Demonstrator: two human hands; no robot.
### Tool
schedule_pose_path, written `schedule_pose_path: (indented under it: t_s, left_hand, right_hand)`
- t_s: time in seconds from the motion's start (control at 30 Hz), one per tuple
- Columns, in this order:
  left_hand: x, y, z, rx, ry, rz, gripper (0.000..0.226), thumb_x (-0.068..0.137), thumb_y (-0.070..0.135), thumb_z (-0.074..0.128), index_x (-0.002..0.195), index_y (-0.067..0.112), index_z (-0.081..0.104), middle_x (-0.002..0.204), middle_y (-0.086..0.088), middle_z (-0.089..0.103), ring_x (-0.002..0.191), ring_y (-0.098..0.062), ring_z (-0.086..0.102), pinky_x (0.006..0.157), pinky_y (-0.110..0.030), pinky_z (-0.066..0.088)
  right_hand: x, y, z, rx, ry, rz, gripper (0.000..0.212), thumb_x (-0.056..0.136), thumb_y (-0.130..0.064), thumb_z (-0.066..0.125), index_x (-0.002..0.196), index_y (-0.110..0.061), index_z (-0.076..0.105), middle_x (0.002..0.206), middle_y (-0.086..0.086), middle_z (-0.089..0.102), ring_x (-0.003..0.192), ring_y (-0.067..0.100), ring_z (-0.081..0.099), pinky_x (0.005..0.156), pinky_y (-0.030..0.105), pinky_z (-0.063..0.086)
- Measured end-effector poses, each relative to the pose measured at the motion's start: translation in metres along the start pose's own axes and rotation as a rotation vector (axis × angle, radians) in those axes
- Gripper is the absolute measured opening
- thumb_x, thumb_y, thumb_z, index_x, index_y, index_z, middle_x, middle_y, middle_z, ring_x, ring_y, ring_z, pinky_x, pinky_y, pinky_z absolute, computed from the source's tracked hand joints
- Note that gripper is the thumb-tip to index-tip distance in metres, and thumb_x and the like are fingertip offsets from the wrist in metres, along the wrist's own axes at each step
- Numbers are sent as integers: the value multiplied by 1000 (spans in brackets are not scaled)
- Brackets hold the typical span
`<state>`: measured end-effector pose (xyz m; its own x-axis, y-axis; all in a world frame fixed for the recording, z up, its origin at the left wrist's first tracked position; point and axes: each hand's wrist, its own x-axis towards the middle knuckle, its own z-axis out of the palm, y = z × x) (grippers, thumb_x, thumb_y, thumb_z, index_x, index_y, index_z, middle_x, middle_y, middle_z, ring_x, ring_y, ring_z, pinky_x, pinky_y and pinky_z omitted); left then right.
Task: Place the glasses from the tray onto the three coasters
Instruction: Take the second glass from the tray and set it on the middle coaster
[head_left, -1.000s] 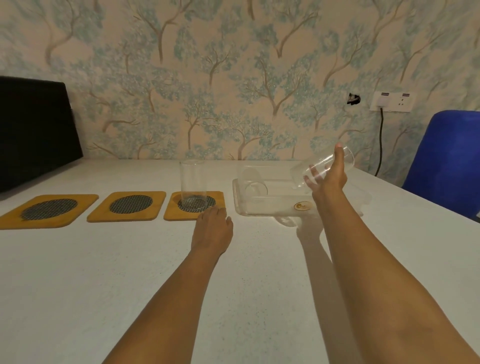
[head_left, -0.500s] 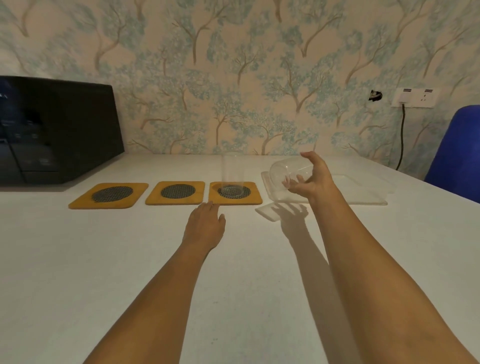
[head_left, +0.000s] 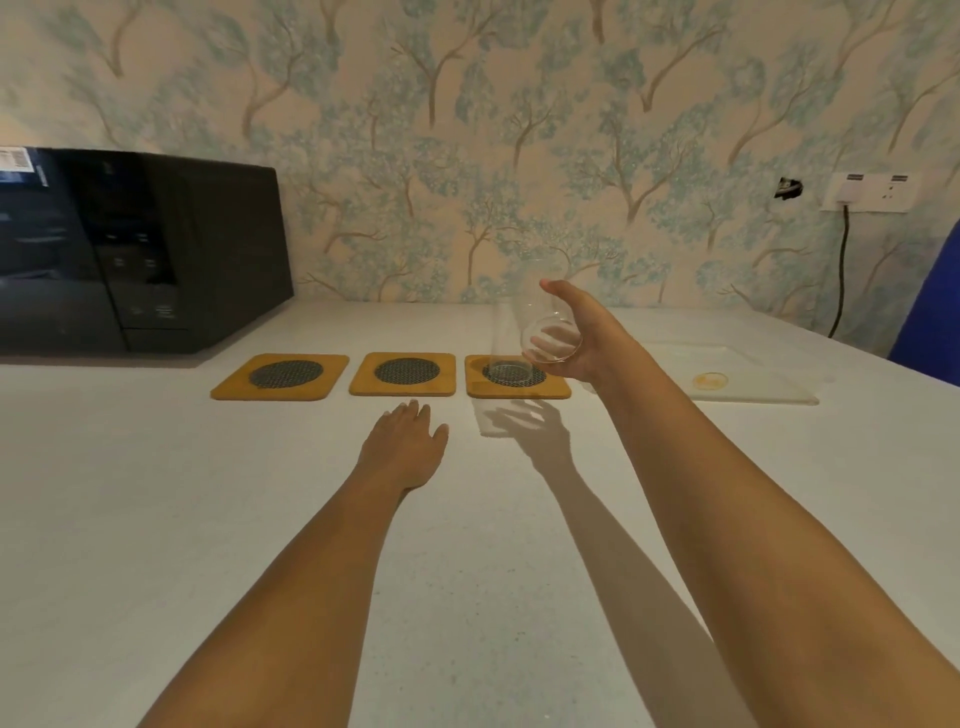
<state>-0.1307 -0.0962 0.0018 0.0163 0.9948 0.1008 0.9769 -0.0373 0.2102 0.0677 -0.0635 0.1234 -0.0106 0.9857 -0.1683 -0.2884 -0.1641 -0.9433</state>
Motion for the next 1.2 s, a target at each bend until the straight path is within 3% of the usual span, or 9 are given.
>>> schedule_pose_path:
  t_s: [0.2, 0.3, 0.37, 0.43, 0.57, 0.73, 0.83, 0.97, 1.2]
  left_hand:
    - [2, -2, 1, 4, -5, 19, 59, 98, 41, 16, 148, 9, 12, 158, -10, 9, 146, -24, 9, 119, -38, 7]
    - [3, -3, 4, 9, 15, 23, 59, 98, 42, 17, 147, 9, 14, 158, -10, 12, 145, -24, 12, 118, -38, 9]
    - [5, -3, 5, -2, 34, 13, 59, 97, 43, 18, 147, 10, 17, 157, -9, 15, 145, -24, 14, 118, -38, 11]
    - [7, -2, 7, -22, 66, 3, 59, 97, 44, 21, 146, 11, 20, 156, -8, 19, 144, -24, 18, 118, -38, 13]
    - [5, -1, 9, -78, 154, -10, 55, 96, 43, 28, 143, 12, 30, 151, -7, 34, 138, -25, 32, 115, -39, 24]
    - [4, 2, 7, -109, 200, -26, 49, 95, 40, 34, 134, 11, 43, 138, -7, 50, 125, -25, 47, 107, -38, 36]
    - [4, 4, 4, -119, 206, -35, 46, 94, 40, 37, 127, 10, 48, 131, -8, 55, 118, -25, 51, 103, -38, 40]
    - [3, 6, 4, -92, 214, -46, 48, 95, 42, 36, 130, 11, 45, 135, -7, 52, 122, -25, 49, 105, -38, 39]
    - [3, 6, 5, -80, 193, -81, 49, 96, 41, 32, 134, 10, 42, 138, -8, 50, 126, -27, 46, 108, -39, 35]
  right_hand:
    - [-3, 0, 30, 66, -37, 55, 57, 75, -36, 77, 121, -20, 47, 96, 13, 49, 96, 32, 58, 49, 37, 60]
    - [2, 0, 42, 33, -68, 85, 69, 75, -28, 78, 133, -19, 42, 117, 19, 47, 110, 35, 54, 56, 38, 57]
    - [6, 0, 51, -88, -67, 77, 75, 76, -23, 77, 139, -15, 38, 139, 19, 38, 120, 36, 50, 71, 40, 56]
    - [12, 3, 58, -225, -36, 22, 78, 77, -21, 77, 142, -12, 34, 145, 16, 35, 125, 35, 47, 89, 42, 53]
    - [25, 11, 72, -364, 44, -141, 78, 73, -18, 78, 139, -15, 37, 141, 13, 41, 124, 30, 46, 85, 39, 46]
    - [40, 20, 85, -389, 148, -383, 79, 72, -19, 79, 136, -21, 33, 136, 14, 43, 99, 22, 43, 77, 27, 37]
    - [49, 26, 93, -368, 170, -478, 81, 72, -20, 80, 137, -21, 31, 135, 14, 44, 104, 21, 46, 81, 27, 39]
    - [60, 33, 104, -422, 160, -488, 86, 72, -27, 81, 142, -12, 34, 138, 12, 47, 125, 26, 48, 103, 33, 42]
    - [80, 46, 127, -505, 125, -499, 77, 71, -28, 82, 134, -6, 44, 135, 12, 47, 124, 27, 49, 100, 34, 43]
